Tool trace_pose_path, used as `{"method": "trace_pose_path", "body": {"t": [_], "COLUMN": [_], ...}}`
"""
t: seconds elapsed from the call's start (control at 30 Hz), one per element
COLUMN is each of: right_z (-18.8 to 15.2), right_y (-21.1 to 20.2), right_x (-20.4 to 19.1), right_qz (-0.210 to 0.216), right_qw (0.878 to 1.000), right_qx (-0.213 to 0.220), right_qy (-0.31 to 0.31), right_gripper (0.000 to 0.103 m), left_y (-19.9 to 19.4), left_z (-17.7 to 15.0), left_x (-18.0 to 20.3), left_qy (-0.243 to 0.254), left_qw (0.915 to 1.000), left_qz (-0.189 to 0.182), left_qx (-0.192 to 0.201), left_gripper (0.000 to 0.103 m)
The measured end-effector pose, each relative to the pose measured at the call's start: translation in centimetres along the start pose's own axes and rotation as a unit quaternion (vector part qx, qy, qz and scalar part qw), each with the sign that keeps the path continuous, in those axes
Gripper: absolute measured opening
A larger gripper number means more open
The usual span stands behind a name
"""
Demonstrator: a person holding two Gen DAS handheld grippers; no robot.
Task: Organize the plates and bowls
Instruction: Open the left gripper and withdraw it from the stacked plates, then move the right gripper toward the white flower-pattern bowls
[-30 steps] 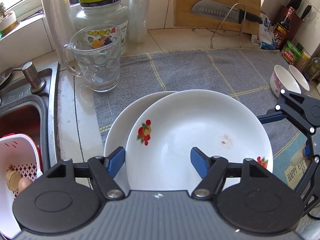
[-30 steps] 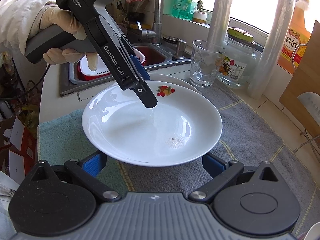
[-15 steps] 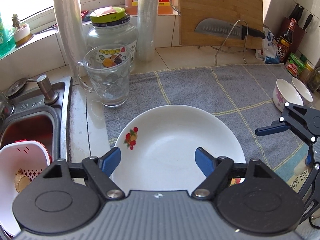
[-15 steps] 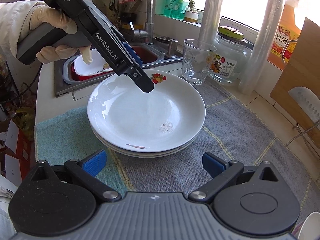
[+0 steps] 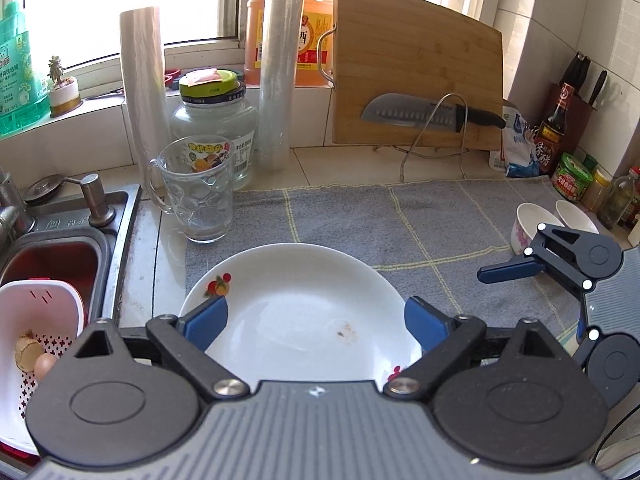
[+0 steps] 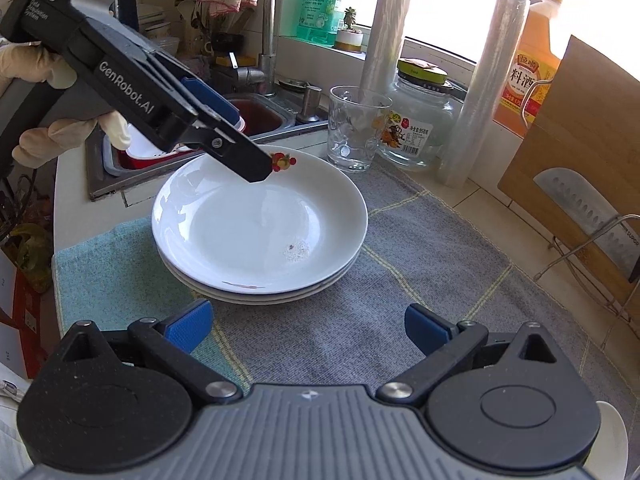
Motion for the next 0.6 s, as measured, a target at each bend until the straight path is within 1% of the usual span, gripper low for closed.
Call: {"method": "trace_pose_path", "body": {"t": [0.13, 0.37, 0.43, 0.6], "right_z": [-0.2, -0.3, -0.4, -1.0], "right_y": [-0.6, -1.9, -2.4, -3.5], "right_x": [0.3, 0.2, 0.1, -0.6], "right_qz": [-0.028, -0.084, -0.105, -0.154], "right_qw": [1.000, 0.995, 0.993, 0.985], "right_qx": [0.001, 0.007, 0.008, 0.002], "right_qy": [0.012, 0.044, 0.053, 0.075], "right_gripper": [0.103, 0.103, 0.103, 0.103], "left_y": [-0.7, -1.6, -1.8, -1.5], "left_z": [-0.9, -1.9, -2.1, -2.4], "left_x": [1.2, 2.4, 2.7, 3.5], "left_qy": [0.006, 0.026, 0.036, 0.053], "left_qw": [0.9999, 0.9989, 0.9977, 0.9940], "left_qz": [-0.003, -0.030, -0.045, -0.088], "left_qx": [0.010, 0.026, 0.035, 0.037], "left_gripper": [0.098, 0.099, 0.099, 0.099]}}
Point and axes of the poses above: each gripper's, at about its wrist camera, not at the fingertips, and y roughly the way its jaws point, x to its right, z to its top, the point moved 1 cm from there along y, roughly the way its jaws point, and after that the axes turned 15 degrees about x, right-handed, at the moved point
